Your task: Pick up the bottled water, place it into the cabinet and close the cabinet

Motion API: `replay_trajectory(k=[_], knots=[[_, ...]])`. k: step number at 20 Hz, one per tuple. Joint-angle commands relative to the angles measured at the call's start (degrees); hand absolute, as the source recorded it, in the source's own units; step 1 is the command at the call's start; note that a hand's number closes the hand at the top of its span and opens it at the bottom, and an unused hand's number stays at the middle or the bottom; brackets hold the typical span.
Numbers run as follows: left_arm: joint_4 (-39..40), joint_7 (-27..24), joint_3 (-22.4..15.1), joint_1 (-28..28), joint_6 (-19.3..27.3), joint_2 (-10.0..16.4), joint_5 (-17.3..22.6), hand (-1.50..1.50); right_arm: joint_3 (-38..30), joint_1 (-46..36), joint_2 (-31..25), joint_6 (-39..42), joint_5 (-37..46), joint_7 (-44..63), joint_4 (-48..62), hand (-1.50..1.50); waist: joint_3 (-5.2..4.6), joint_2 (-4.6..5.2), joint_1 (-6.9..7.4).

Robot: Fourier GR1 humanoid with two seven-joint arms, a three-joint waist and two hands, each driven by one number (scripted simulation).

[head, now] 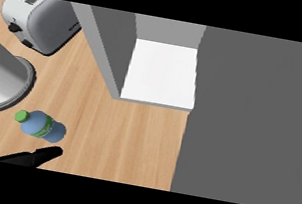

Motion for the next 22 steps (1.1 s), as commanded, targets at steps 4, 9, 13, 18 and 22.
replay_trajectory(k=[4,9,13,18,22], knots=[[3.11,-0.58,5.54,0.86,-0.13,0.92,3.64,-1.5,2.82,6.97,-0.4,0.74,1.87,0.2,-9.02,-1.5,-0.04,0.1,0.08],[9.18,-7.26,7.91,5.21,-0.73,-0.14,9.07,-1.5,4.66,14.98,-1.49,1.94,4.19,-3.69,-12.32,-1.5,-0.08,-0.03,-0.27],[21.13,-10.4,11.88,0.94,-2.32,0.88,13.63,-1.5,8.25,17.64,-1.32,1.13,5.54,-3.82,-13.73,-1.5,-0.15,0.09,-0.96],[29.33,-18.61,12.75,3.04,-2.52,-1.12,19.36,-1.5,7.03,19.63,-2.9,2.82,4.76,-8.13,-13.28,-1.5,-0.12,0.06,-0.6],[35.98,-25.03,16.32,2.9,-5.66,-0.99,21.29,-1.5,11.36,22.86,-2.9,2.14,9.06,-9.05,-15.13,-1.5,-0.15,0.0,-0.61]])
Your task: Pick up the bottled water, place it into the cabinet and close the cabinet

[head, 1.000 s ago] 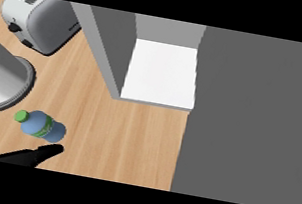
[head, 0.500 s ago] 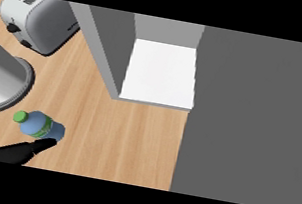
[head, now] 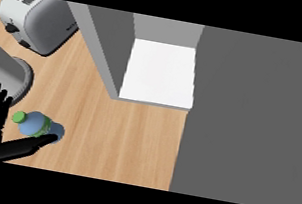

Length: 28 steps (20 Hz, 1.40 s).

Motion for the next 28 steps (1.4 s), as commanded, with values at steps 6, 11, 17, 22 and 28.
replay_trajectory(k=[6,11,17,22,28], knots=[[25.9,-19.1,6.67,-4.99,-5.65,2.14,4.41,-1.5,0.52,9.65,-2.87,2.34,0.98,-6.52,-6.8,-1.5,0.01,-0.06,-0.81],[38.95,-27.81,8.21,-8.6,-10.56,3.29,6.14,-1.5,0.34,10.54,-4.25,1.81,-0.29,-4.56,-9.82,-1.5,-0.05,0.18,-0.44],[51.18,-36.22,9.76,-14.32,-12.94,4.82,6.3,-1.5,0.34,9.48,-4.09,0.27,0.17,-5.6,-8.81,-1.5,-0.03,0.31,0.07],[58.61,-43.62,11.16,-16.8,-15.11,6.02,6.71,1.5,1.09,12.21,-5.86,0.83,2.37,-8.18,-9.01,-1.5,-0.01,0.16,-0.18],[67.95,-52.59,9.85,-21.13,-7.29,7.19,0.2,1.5,2.11,13.05,-5.79,0.24,2.12,-10.38,-6.48,-1.5,-0.04,0.27,-0.49]])
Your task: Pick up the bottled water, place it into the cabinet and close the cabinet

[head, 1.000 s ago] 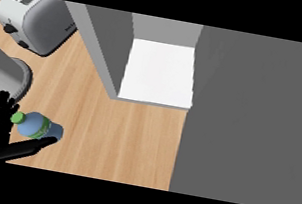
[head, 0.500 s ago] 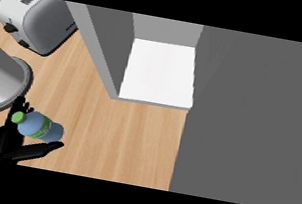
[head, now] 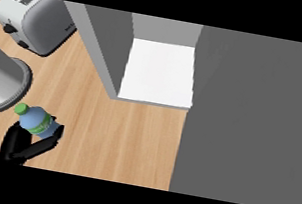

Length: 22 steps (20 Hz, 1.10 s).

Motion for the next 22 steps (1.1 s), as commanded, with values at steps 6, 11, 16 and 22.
replay_trajectory(k=[6,11,16,22], knots=[[7.45,-13.27,-7.05,-3.25,1.81,-3.31,-8.4,1.5,-1.33,2.99,-2.67,0.1,-0.13,0.33,-6.45,-1.5,-0.12,0.01,-0.58],[7.98,-18.31,-11.04,-3.84,-1.32,-6.55,-10.56,1.5,1.3,4.32,-2.36,-0.84,0.07,1.18,-7.69,-1.5,-0.09,-0.06,-0.05],[9.12,-16.45,-13.2,-6.56,-2.95,-7.26,-7.81,1.5,1.62,3.05,-2.91,-2.22,0.63,3.06,-8.42,-1.5,-0.06,-0.01,0.5],[2.87,-7.84,-22.7,-10.13,-2.38,-7.36,0.66,1.5,3.68,3.78,-3.05,-3.39,2.7,2.9,-9.42,-1.5,-0.05,-0.23,0.45]])
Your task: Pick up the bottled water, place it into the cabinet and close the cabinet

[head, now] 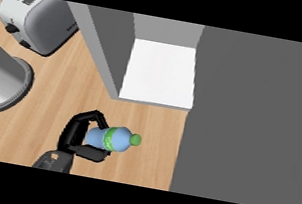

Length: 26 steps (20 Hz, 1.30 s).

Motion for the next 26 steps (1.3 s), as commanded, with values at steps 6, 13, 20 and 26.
replay_trajectory(k=[6,13,20,26], knots=[[-11.27,13.27,-14.62,-4.38,8.49,-0.57,14.59,1.5,0.85,-0.71,-0.14,-2.36,-0.68,6.6,-8.83,-1.5,-0.06,0.18,0.41],[-15.94,24.25,-24.77,-11.55,21.88,-0.58,21.77,1.5,-4.39,3.86,-3.21,1.49,-4.15,-2.36,-5.99,-1.5,0.0,-0.01,-1.3],[-12.68,31.29,-27.32,-23.06,30.93,-0.58,25.98,1.5,-9.93,3.51,-4.25,2.08,-8.43,-1.8,-7.8,-1.5,0.01,0.43,-1.31],[-4.62,33.18,-28.11,-31.79,32.22,-0.56,31.72,1.5,-9.91,2.67,-3.61,2.94,-8.33,-1.14,-6.19,-1.5,-0.04,0.79,-1.97]])
